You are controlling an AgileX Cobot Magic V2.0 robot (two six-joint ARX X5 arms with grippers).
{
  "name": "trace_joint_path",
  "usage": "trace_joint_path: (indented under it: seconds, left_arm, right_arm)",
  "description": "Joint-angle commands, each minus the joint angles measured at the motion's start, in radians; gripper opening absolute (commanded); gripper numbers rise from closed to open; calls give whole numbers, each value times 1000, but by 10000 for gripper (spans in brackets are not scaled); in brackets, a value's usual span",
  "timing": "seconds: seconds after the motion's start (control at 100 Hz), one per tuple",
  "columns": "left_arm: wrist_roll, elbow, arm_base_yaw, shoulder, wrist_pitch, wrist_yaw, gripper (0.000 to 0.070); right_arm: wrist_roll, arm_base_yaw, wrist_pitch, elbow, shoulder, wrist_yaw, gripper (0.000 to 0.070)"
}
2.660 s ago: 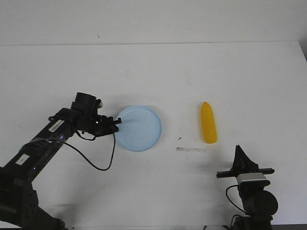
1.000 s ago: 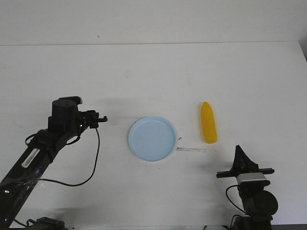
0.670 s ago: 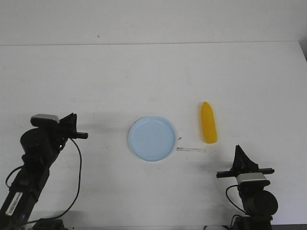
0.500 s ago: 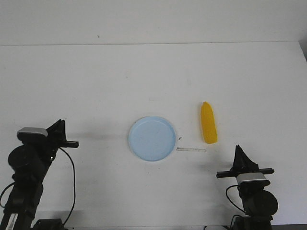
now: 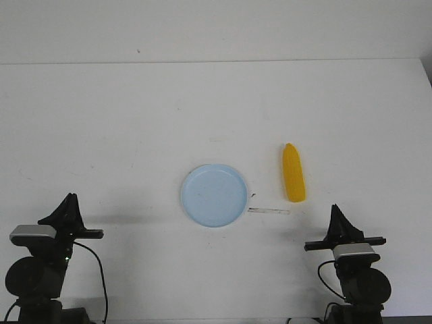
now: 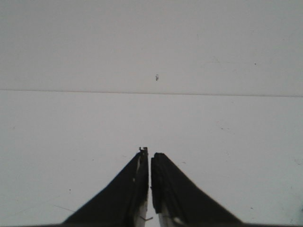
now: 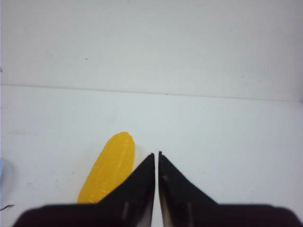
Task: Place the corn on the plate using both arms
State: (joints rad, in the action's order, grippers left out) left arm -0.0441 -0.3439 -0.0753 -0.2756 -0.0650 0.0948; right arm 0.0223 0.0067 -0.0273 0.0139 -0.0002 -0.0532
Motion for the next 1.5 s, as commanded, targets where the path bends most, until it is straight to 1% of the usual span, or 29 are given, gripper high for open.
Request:
trace_joint_path:
  seconds: [0.0,0.15,0.28,1.27,1.49]
  left_arm:
    - [-14,-8,4,18,10,-15,1]
    - [-24,-8,42,43,33,-80,2]
    - [-23,-8,80,42,29,-105,2]
    - [-24,-8,92,42,18,-103,2]
    - [-24,-8,92,42,18,-103,2]
  right_arm:
    - [4,2,-10,-2,1,0,15]
    - [4,2,-10,-1,1,0,15]
    - [4,2,-10,-2,1,0,15]
    - [4,2,-10,-1,1,0,15]
    - [2,2,-32,-1,1,0,15]
